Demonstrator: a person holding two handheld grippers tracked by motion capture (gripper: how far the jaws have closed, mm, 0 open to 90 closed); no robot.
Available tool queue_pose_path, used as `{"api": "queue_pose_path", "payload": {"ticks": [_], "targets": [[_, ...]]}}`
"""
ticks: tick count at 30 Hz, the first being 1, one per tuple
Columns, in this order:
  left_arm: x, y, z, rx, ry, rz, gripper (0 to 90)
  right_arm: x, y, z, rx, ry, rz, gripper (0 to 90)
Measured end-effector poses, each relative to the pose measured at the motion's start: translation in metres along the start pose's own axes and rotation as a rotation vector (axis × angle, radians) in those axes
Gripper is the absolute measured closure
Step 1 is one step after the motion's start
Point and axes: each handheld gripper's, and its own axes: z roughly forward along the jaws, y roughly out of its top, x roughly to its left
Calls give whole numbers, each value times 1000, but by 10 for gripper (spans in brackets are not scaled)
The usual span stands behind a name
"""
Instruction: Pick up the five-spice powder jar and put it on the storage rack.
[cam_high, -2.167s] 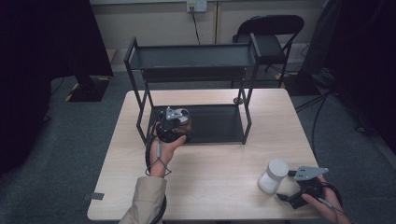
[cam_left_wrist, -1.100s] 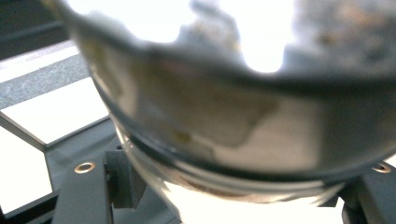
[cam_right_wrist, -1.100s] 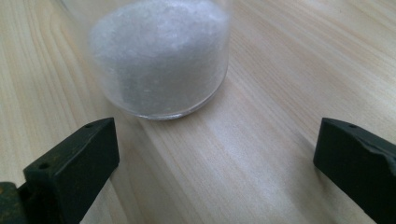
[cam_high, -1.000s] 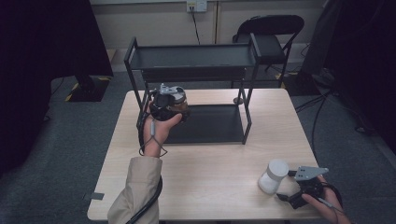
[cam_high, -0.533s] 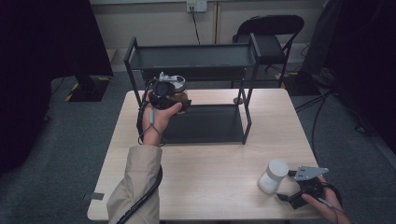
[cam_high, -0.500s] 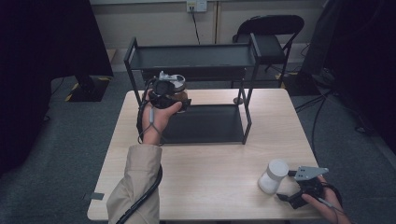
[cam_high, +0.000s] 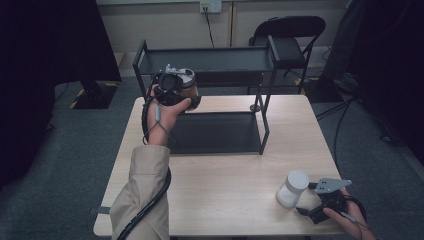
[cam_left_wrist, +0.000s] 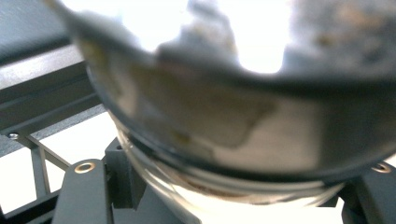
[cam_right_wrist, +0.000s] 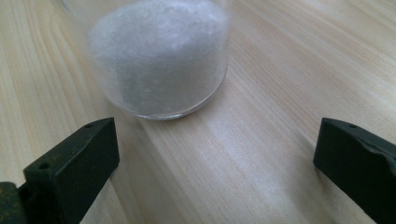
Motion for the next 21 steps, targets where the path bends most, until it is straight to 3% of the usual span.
{"api": "queue_pose_path", "payload": {"ticks": [4,21], "targets": [[1,6,-2,15,8,8,303,0,0,0,0,0,0,0],[4,27,-19,2,19,0,303,0,0,0,1,0,0,0]]}}
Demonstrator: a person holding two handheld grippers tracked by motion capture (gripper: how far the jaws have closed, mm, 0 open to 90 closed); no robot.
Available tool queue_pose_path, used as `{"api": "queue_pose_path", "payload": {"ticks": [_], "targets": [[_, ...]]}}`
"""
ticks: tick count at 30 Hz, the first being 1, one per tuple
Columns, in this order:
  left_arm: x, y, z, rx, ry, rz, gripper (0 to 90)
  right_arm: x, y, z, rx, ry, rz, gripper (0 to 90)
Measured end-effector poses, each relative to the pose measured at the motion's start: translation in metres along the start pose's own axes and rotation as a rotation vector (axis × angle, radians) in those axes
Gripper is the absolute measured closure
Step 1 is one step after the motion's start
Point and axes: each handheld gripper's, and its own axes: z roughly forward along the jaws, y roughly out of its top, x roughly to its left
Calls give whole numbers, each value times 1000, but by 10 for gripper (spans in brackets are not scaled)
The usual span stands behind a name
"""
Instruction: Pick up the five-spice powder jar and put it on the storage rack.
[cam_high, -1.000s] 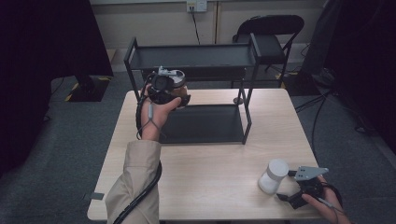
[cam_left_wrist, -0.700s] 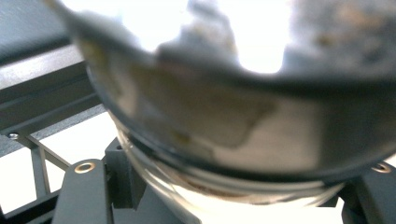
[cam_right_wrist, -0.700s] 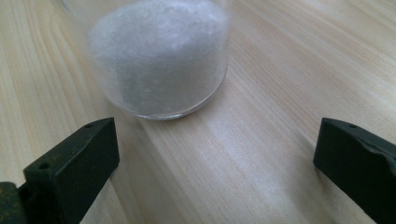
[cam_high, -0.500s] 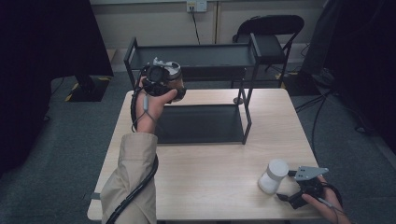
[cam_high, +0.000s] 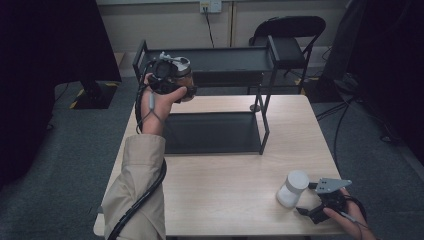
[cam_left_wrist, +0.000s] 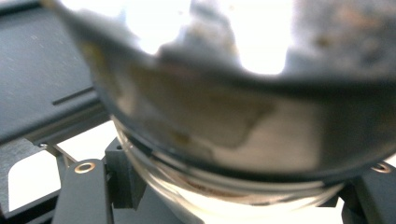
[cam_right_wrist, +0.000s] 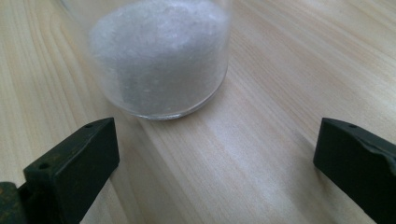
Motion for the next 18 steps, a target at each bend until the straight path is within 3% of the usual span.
{"api": "queue_pose_path", "payload": {"ticks": [18], "targets": [[12,21,-20,-11,25,-20,303,0,0,0,1,0,1,0]]}}
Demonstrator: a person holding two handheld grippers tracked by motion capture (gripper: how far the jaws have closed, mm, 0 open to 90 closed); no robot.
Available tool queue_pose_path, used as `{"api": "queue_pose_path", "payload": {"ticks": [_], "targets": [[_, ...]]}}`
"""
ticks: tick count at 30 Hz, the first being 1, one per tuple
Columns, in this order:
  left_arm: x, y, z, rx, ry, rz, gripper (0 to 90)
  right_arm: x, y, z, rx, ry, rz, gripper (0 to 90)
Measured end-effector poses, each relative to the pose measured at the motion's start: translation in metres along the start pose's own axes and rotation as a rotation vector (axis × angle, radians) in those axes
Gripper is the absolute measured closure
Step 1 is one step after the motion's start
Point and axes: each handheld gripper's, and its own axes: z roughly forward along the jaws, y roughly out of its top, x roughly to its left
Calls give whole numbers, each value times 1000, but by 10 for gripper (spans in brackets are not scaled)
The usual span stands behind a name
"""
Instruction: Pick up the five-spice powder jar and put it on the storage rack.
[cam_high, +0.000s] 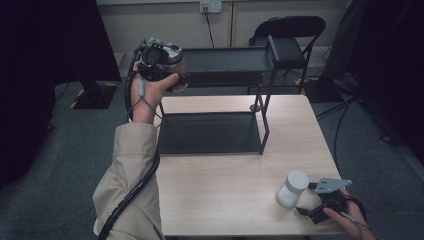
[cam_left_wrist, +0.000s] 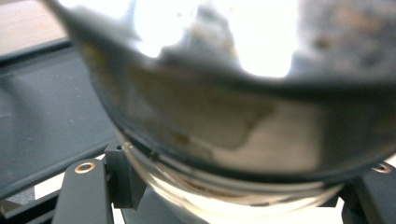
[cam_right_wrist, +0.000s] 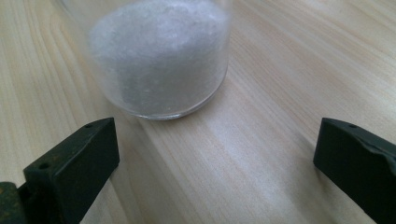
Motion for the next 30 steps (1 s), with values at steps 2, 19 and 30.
{"api": "queue_pose_path", "payload": {"ticks": [2,19,30], "targets": [[1,4,-1,7,5,2,303,0,0,0,0,0,0,0],[8,34,8,14,26,3,303,0,0,0,0,0,0,0],[13,51,39,32,28,-1,303,0,0,0,0,0,0,0]]}}
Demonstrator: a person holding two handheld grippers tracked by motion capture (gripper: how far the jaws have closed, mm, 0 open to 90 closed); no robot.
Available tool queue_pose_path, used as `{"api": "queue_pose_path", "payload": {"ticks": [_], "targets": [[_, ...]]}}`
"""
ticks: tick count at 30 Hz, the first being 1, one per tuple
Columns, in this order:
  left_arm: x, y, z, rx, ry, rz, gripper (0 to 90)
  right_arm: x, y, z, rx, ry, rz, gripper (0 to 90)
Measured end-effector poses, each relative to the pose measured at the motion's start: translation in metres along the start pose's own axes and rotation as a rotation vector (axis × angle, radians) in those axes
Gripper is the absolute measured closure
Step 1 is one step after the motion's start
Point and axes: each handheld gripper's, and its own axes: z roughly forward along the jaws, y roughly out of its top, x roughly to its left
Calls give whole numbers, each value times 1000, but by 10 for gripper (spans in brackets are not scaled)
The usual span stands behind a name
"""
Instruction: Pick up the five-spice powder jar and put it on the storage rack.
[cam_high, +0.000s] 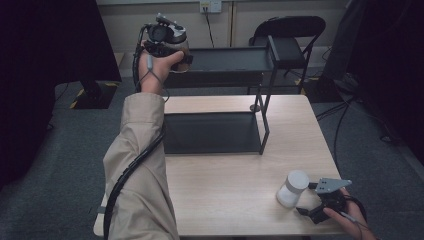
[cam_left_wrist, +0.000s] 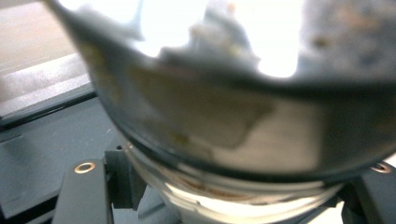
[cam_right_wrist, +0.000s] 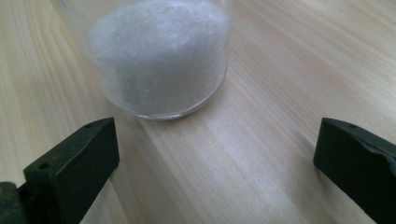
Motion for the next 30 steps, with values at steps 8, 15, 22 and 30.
{"api": "queue_pose_path", "payload": {"ticks": [8,15,22,30], "targets": [[2,6,18,2,-3,-7,303,0,0,0,0,0,0,0],[1,8,27,4,-8,-8,304,0,0,0,0,0,0,0],[2,5,33,4,-5,-13,303,0,0,0,0,0,0,0],[1,4,33,3,-2,-24,303,0,0,0,0,0,0,0]]}}
